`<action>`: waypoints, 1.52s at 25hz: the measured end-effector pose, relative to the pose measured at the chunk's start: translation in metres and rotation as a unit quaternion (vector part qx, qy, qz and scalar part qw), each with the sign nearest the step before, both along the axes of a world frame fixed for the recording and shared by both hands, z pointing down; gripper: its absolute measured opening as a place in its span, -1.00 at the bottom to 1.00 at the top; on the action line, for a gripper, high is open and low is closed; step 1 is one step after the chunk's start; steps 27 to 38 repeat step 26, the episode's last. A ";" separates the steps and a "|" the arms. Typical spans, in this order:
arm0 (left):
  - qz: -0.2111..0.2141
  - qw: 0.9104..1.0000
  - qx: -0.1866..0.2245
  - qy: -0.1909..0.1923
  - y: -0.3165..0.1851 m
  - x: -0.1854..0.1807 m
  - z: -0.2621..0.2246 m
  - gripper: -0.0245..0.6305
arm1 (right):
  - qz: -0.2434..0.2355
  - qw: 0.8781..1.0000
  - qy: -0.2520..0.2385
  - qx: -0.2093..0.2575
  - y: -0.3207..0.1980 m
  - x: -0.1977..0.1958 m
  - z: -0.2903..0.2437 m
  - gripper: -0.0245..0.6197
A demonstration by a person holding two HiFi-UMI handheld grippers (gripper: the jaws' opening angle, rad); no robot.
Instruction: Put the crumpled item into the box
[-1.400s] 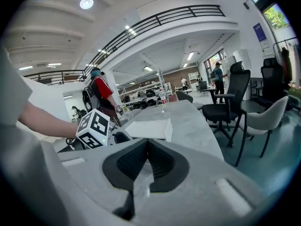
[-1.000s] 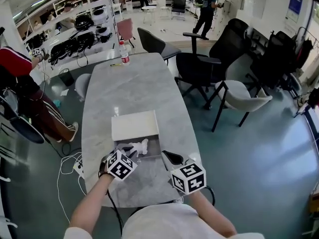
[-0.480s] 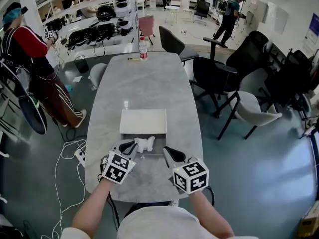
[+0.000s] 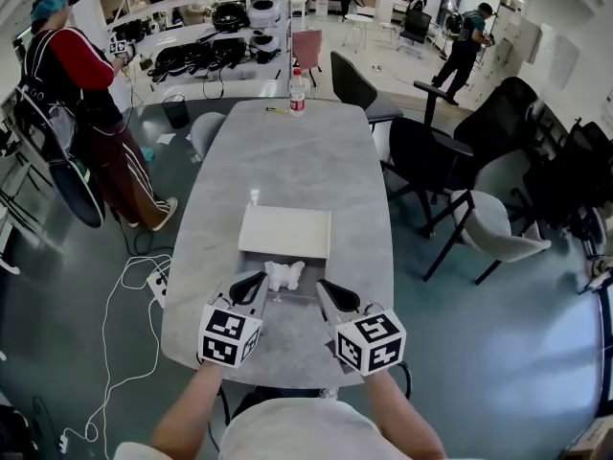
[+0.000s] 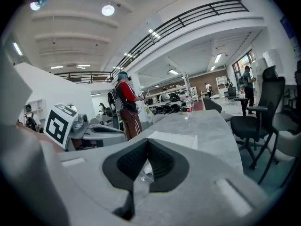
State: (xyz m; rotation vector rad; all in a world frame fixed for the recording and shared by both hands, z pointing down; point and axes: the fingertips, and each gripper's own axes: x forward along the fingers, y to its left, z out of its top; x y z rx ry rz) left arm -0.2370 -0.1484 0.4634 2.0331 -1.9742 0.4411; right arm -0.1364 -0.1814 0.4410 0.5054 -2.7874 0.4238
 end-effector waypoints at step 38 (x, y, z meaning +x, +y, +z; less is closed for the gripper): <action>-0.088 0.995 0.021 0.048 0.033 -0.015 0.004 -0.89 | -0.039 0.999 -0.002 0.005 0.012 -0.011 0.000 -0.91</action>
